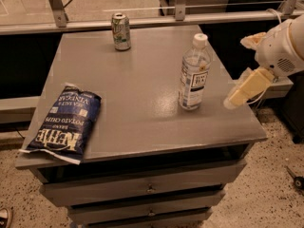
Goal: Move blue plastic bottle near 7up can
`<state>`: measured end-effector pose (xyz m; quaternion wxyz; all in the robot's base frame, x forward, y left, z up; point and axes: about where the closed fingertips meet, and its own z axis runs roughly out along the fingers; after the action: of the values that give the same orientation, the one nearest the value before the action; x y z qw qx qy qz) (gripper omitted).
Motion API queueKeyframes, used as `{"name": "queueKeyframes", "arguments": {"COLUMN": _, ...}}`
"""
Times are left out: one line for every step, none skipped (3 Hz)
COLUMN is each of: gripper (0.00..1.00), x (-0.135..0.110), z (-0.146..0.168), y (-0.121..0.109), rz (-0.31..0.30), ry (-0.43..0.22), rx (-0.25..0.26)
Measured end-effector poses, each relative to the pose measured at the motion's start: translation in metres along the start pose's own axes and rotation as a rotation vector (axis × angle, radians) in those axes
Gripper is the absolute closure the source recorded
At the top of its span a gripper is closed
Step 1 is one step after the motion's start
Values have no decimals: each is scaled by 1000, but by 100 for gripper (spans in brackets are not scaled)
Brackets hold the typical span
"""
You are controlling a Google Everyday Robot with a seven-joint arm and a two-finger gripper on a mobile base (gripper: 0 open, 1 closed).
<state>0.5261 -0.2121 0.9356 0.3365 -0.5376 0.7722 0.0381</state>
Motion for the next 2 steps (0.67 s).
{"name": "queueKeyframes", "arguments": {"gripper": 0, "x": -12, "z": 33, "y": -2, "rz": 63, "ry": -142, "rx": -46}}
{"name": "queueKeyframes", "arguments": {"gripper": 3, "x": -38, "z": 71, "y": 9, "rz": 125, "ry": -311, "rx": -131}}
